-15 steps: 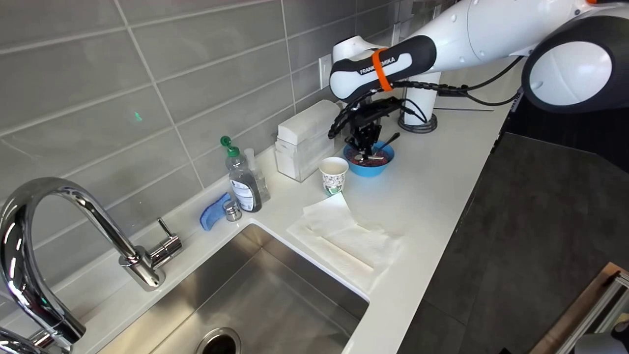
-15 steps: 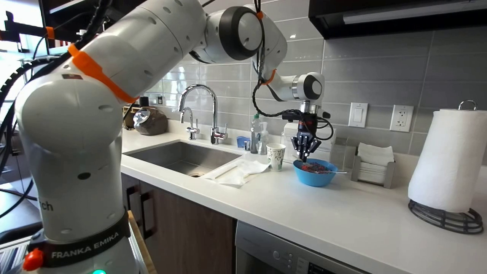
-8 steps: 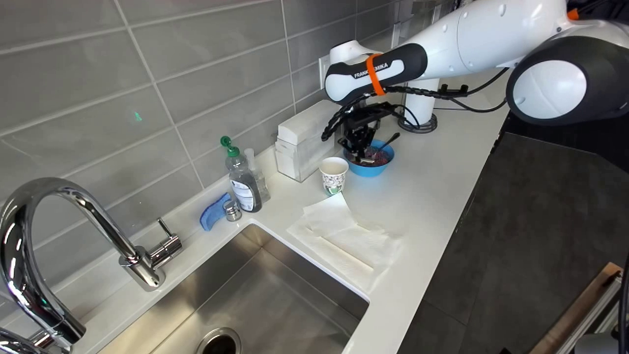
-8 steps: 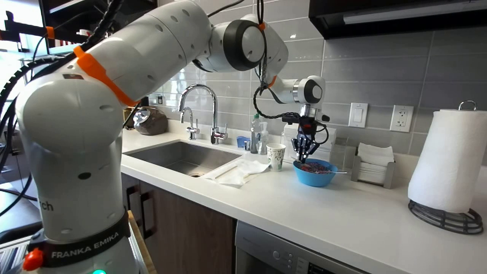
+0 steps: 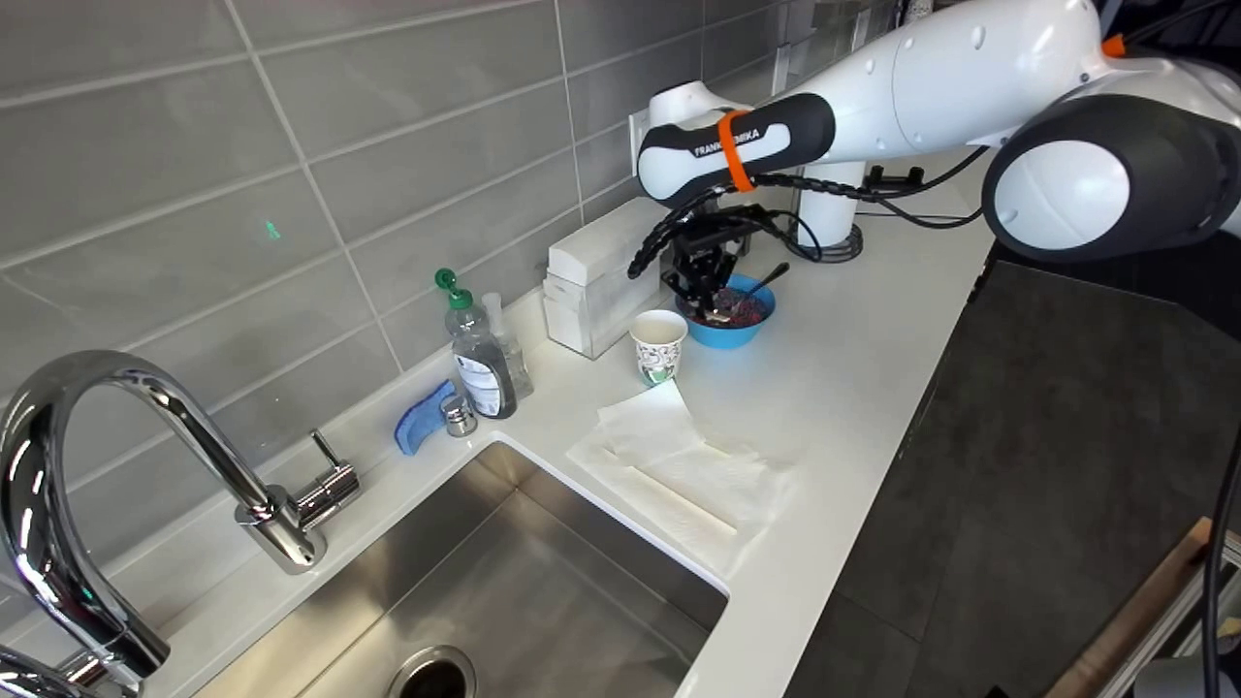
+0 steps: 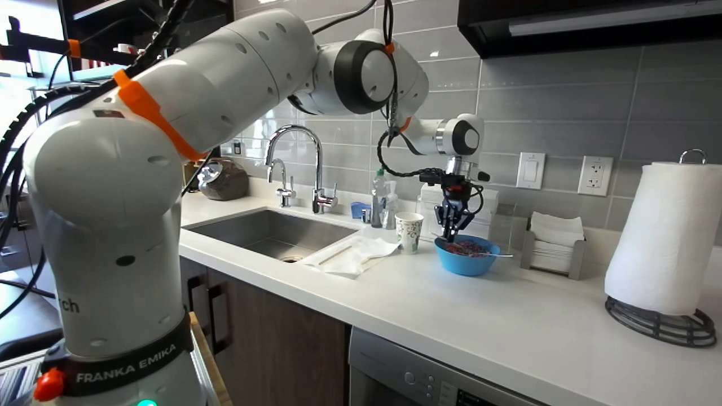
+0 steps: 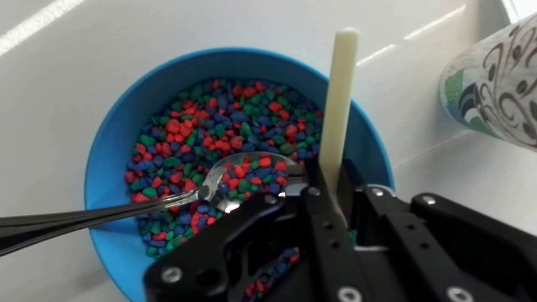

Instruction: Transfer a spoonful of contents from the bowl into the cup

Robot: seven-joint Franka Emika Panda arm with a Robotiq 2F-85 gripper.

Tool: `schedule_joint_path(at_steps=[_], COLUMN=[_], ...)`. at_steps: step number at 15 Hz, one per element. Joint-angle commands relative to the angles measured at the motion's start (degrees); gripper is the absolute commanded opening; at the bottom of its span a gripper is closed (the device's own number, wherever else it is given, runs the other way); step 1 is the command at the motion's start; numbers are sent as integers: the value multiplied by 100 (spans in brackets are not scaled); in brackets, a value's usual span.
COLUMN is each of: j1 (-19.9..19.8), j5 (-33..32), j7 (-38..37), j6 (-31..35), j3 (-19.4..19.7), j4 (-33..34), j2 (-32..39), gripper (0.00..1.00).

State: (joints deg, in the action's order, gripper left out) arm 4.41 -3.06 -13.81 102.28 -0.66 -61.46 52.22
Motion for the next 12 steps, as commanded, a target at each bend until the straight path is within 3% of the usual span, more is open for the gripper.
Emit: schedule_joint_path(at_steps=[1,11,12], j1=[-6,-116,-138], j5=[213,380,420], j7=[-173,-299,-273], j6=[-19,96,76], j3=[64,115,95], j4=[298,293,277], j2=[253,289,262], gripper=[4,4,39])
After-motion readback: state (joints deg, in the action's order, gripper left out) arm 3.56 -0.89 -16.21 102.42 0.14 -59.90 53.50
